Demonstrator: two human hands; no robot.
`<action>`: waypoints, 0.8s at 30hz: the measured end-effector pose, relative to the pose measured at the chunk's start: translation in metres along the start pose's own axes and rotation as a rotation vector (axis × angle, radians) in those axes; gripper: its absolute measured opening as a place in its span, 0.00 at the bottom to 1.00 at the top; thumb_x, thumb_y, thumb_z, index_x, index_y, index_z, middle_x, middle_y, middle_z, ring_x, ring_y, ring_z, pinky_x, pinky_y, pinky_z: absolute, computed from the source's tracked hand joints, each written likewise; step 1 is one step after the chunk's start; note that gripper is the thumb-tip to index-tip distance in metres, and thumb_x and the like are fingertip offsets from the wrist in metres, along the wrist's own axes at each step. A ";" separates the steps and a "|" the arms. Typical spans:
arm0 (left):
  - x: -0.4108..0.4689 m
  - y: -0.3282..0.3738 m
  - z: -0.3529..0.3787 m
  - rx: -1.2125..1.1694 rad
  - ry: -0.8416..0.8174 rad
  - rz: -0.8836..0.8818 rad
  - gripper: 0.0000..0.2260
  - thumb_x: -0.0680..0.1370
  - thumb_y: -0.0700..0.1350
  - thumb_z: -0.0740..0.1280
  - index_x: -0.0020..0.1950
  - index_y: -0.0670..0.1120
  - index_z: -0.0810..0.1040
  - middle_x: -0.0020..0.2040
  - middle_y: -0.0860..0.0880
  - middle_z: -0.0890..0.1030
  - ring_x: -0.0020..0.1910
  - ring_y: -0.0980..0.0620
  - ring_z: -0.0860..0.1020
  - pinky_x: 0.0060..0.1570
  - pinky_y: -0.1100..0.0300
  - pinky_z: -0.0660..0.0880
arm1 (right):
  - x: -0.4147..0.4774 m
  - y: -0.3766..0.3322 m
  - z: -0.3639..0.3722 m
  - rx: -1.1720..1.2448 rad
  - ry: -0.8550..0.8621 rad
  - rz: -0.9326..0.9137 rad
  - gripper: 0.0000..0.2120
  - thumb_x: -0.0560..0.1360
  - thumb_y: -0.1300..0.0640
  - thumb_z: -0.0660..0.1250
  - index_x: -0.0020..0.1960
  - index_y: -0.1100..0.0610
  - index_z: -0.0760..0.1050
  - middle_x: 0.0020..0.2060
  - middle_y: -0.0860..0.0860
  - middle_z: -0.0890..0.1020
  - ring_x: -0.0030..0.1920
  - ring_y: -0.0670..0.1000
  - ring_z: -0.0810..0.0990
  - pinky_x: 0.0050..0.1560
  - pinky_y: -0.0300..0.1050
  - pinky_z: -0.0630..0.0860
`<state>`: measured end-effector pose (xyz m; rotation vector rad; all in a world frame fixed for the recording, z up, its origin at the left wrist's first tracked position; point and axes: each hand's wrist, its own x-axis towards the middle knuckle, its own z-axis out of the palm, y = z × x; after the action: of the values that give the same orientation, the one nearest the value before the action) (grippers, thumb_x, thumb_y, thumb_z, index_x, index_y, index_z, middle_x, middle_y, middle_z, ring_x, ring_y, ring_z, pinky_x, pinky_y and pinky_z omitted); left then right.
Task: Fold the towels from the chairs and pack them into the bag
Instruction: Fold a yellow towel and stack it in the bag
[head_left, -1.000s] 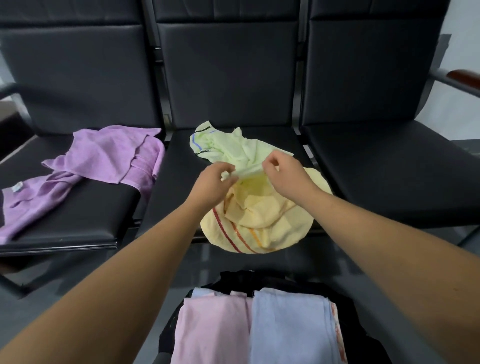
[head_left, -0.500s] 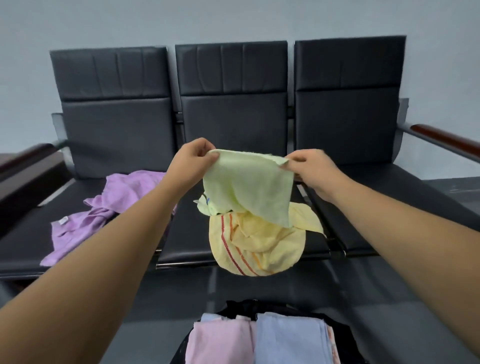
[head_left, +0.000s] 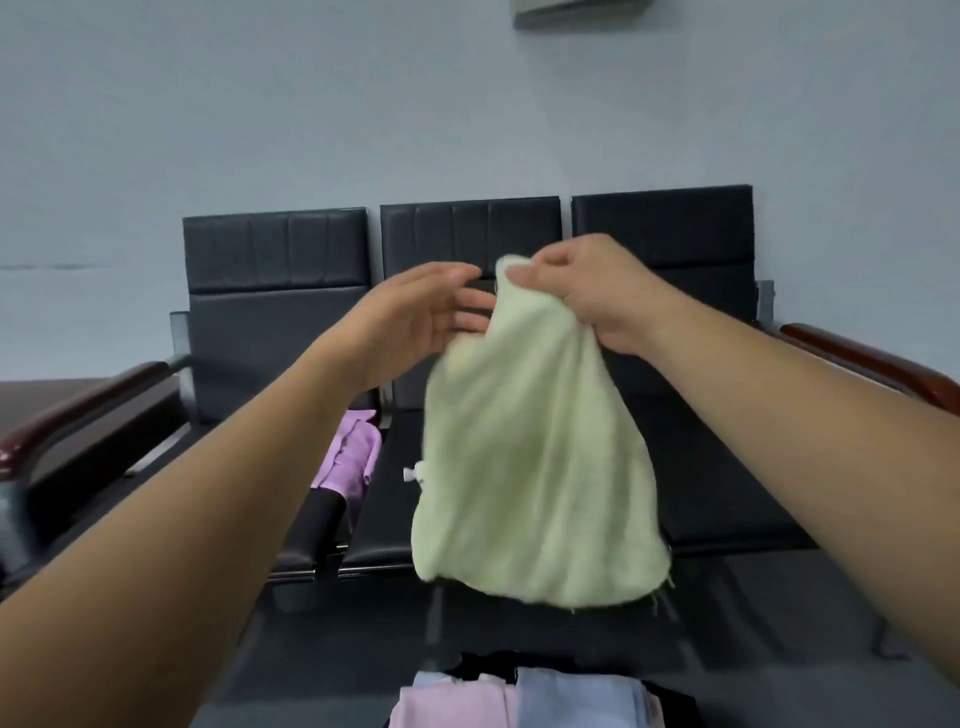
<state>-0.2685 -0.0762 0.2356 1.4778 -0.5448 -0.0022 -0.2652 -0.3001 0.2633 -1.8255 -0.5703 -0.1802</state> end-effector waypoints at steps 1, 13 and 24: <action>-0.004 0.000 0.005 0.052 -0.026 -0.007 0.21 0.76 0.49 0.70 0.66 0.42 0.74 0.51 0.44 0.83 0.44 0.48 0.81 0.46 0.58 0.78 | -0.003 0.001 0.003 -0.054 -0.038 -0.001 0.12 0.77 0.53 0.74 0.45 0.62 0.84 0.38 0.56 0.85 0.38 0.49 0.82 0.43 0.47 0.79; -0.021 -0.005 0.025 0.538 -0.049 0.001 0.16 0.76 0.58 0.72 0.50 0.45 0.83 0.38 0.49 0.75 0.39 0.52 0.70 0.44 0.58 0.68 | -0.031 0.011 -0.011 -0.131 -0.286 -0.026 0.09 0.76 0.49 0.74 0.49 0.55 0.86 0.46 0.52 0.87 0.46 0.49 0.85 0.52 0.45 0.80; -0.025 -0.024 -0.033 0.529 0.653 -0.067 0.10 0.82 0.49 0.65 0.43 0.49 0.79 0.38 0.50 0.77 0.37 0.51 0.74 0.40 0.58 0.76 | -0.046 0.113 -0.055 -0.777 -0.456 0.354 0.05 0.73 0.54 0.77 0.44 0.55 0.84 0.40 0.52 0.86 0.35 0.48 0.83 0.36 0.40 0.77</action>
<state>-0.2713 -0.0397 0.2043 1.8837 0.0507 0.5911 -0.2432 -0.3895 0.1663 -2.7229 -0.5095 0.3100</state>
